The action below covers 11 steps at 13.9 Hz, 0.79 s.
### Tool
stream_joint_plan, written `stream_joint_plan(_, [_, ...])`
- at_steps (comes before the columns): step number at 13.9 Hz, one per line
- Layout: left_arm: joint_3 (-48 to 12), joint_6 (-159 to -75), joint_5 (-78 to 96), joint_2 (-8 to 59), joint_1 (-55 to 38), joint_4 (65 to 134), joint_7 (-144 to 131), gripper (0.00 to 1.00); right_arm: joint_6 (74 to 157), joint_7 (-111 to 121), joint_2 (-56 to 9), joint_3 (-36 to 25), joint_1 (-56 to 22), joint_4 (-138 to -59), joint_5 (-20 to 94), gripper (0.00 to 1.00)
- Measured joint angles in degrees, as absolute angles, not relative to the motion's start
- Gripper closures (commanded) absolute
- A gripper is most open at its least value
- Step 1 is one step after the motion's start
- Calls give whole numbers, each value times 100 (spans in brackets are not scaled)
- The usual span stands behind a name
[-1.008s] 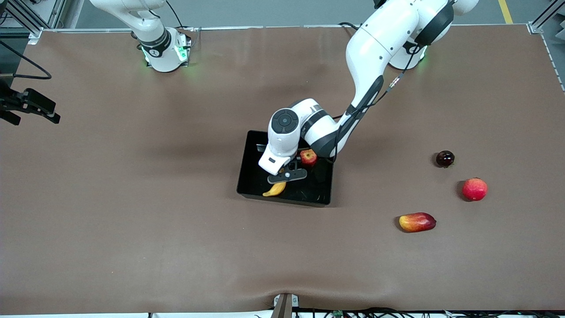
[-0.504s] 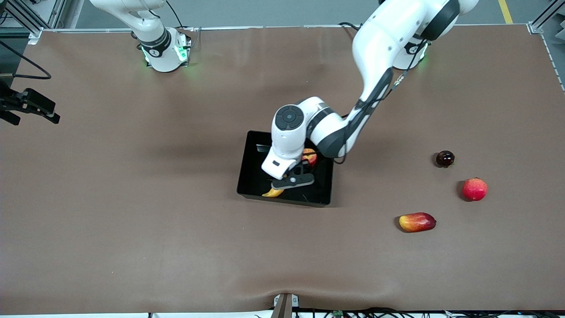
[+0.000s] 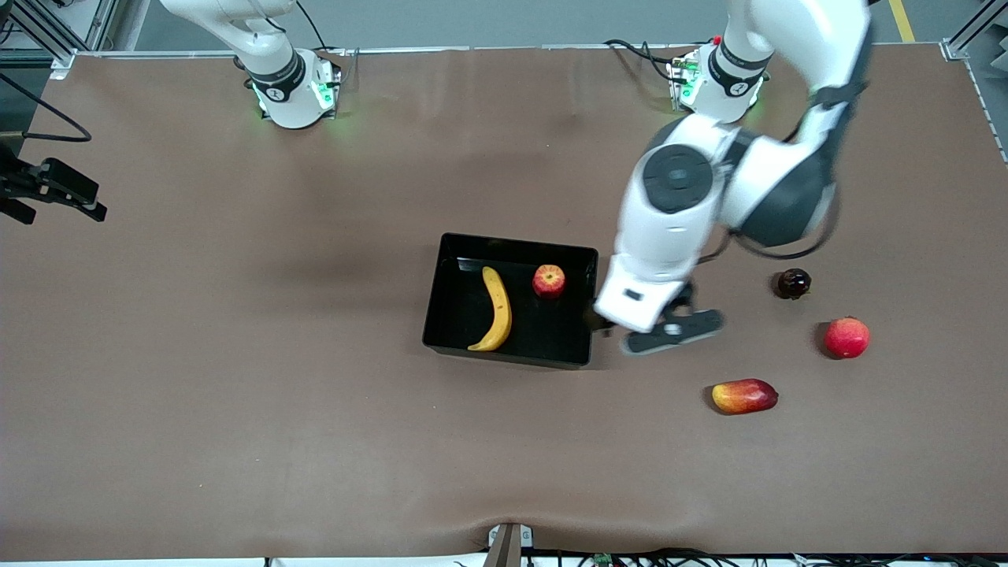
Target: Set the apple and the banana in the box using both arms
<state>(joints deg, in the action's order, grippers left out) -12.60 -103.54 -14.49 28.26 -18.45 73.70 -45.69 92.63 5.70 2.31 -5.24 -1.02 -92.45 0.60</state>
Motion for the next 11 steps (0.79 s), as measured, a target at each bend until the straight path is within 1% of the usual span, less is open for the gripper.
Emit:
stream_joint_plan(4, [-1258, -9500, -1427, 2379, -1237, 7385, -3408, 0, 9263, 570, 230, -520, -104, -9244, 60, 0])
stream_joint_plan(8, [-1263, -8883, -1396, 1878, -918, 7415, -2880, 0, 9263, 570, 228, -515, -111, -9242, 60, 0])
stream_joint_plan(11, [-1262, -8605, -1220, 1573, -686, 7460, -2478, 0, 9263, 570, 228, -515, -111, -9241, 60, 0])
